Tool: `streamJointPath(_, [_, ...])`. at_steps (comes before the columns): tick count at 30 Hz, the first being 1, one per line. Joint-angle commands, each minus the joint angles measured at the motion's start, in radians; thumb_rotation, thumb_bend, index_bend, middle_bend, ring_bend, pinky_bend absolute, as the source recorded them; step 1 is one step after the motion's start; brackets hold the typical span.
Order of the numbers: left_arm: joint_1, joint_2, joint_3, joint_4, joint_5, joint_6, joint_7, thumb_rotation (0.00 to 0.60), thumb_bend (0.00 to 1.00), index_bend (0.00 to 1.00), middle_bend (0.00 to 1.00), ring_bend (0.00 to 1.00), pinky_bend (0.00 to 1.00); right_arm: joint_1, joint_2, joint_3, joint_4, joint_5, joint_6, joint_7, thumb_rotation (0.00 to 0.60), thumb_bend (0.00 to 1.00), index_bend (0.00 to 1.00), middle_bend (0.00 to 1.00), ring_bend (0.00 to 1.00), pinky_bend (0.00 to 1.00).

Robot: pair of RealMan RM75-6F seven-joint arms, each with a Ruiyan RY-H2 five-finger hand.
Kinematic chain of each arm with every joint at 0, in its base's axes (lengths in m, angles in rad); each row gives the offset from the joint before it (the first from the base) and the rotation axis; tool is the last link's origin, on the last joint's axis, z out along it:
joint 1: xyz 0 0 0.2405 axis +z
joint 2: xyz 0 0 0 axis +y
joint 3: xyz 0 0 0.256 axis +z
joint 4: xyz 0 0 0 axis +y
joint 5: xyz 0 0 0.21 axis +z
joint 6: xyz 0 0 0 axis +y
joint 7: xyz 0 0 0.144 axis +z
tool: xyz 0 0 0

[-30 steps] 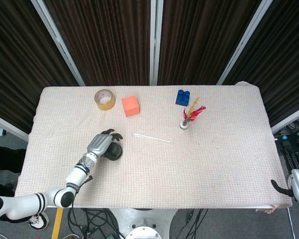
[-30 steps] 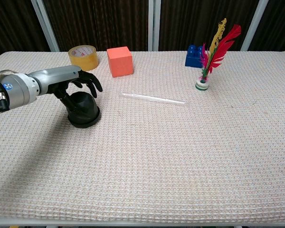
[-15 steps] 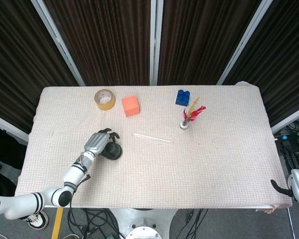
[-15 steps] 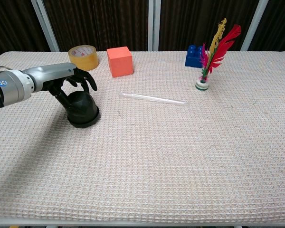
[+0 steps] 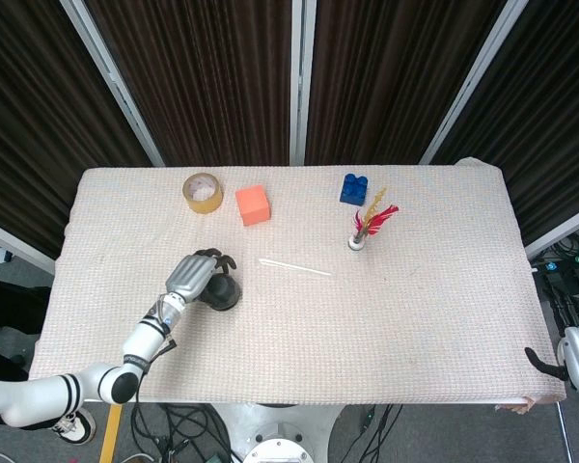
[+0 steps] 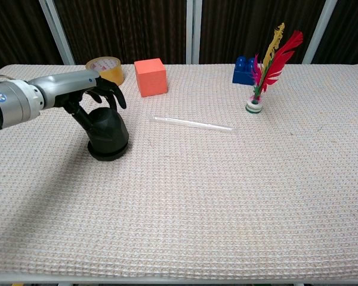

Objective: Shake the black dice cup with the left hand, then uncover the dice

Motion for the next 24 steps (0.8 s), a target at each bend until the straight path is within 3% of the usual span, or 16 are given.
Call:
streamJointPath(1, [-0.002, 0.015, -0.008, -0.018, -0.005, 0.009, 0.010, 0.600, 0.10, 0.33, 0.47, 0.18, 0.20, -0.001, -0.001, 0.000, 0.001, 0.000, 0.002, 0.001, 0.600, 0.17, 0.00, 0.02, 0.00, 0.00])
streamJointPath(8, [-0.007, 0.075, -0.028, -0.065, -0.011, 0.054, 0.066, 0.600, 0.10, 0.33, 0.47, 0.19, 0.20, 0.000, 0.001, 0.000, -0.001, -0.002, 0.001, 0.000, 0.600, 0.17, 0.00, 0.02, 0.00, 0.00])
streamJointPath(12, [-0.010, 0.085, -0.036, -0.025, -0.030, 0.089, 0.117, 0.600, 0.11, 0.33, 0.48, 0.19, 0.20, 0.000, 0.000, -0.001, -0.001, -0.004, 0.003, -0.002, 0.600, 0.17, 0.00, 0.02, 0.00, 0.00])
streamJointPath(15, [-0.015, 0.092, -0.036, 0.019, -0.078, 0.056, 0.126, 0.600, 0.11, 0.33, 0.47, 0.19, 0.20, 0.000, 0.001, 0.001, -0.005, -0.003, 0.004, -0.005, 0.600, 0.17, 0.00, 0.02, 0.00, 0.00])
streamJointPath(18, [-0.018, 0.092, -0.026, 0.065, -0.100, 0.020, 0.122, 0.600, 0.11, 0.30, 0.36, 0.14, 0.19, -0.001, 0.002, 0.000, -0.008, -0.001, 0.005, -0.011, 0.600, 0.17, 0.00, 0.02, 0.00, 0.00])
streamJointPath(20, [-0.016, 0.084, -0.027, 0.090, -0.105, 0.012, 0.104, 0.600, 0.11, 0.26, 0.17, 0.06, 0.17, -0.002, 0.002, 0.000, -0.009, -0.001, 0.006, -0.015, 0.600, 0.17, 0.00, 0.02, 0.00, 0.00])
streamJointPath(21, [-0.014, 0.080, -0.028, 0.103, -0.107, 0.005, 0.090, 0.600, 0.11, 0.25, 0.13, 0.05, 0.17, -0.001, 0.002, 0.000, -0.011, -0.001, 0.006, -0.018, 0.600, 0.17, 0.00, 0.02, 0.00, 0.00])
streamJointPath(24, [-0.008, 0.076, -0.024, 0.128, -0.092, 0.007, 0.072, 0.600, 0.11, 0.24, 0.10, 0.04, 0.16, -0.001, 0.003, 0.001, -0.015, 0.002, 0.005, -0.024, 0.600, 0.17, 0.00, 0.02, 0.00, 0.00])
